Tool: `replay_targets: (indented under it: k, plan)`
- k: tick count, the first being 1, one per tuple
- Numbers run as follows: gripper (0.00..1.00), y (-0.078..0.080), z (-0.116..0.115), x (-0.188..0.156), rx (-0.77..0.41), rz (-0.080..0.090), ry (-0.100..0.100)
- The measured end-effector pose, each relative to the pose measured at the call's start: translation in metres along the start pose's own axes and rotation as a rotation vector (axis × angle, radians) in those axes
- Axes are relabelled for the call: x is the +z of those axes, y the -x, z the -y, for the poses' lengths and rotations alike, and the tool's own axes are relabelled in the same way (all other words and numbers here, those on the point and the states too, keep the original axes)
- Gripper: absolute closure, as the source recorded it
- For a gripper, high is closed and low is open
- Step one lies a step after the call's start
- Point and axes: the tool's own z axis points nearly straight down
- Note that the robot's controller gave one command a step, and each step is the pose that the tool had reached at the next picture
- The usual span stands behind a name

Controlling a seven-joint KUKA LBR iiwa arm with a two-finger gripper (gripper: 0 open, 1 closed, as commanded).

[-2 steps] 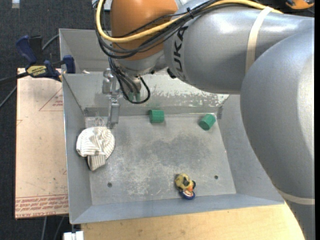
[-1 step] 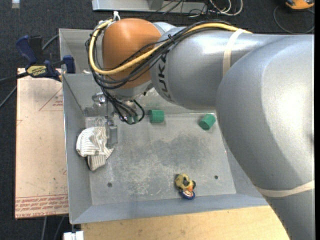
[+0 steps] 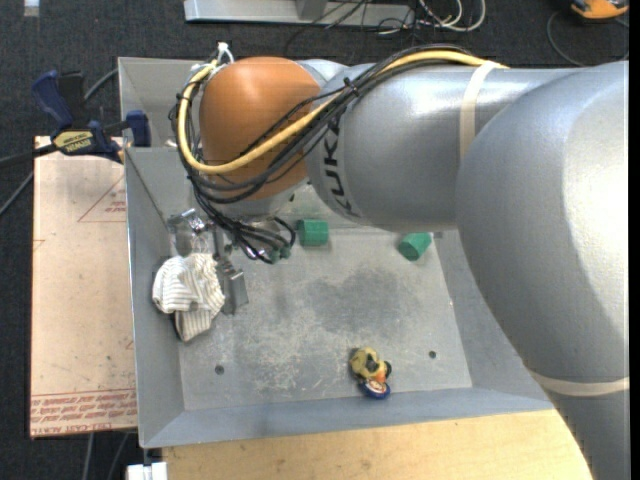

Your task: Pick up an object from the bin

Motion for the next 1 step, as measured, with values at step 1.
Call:
replay_targets:
  k: [1]
  plan:
    - [0.0, 0.0104, 0.0066, 0.0321, -0.196, -0.002, 0.0]
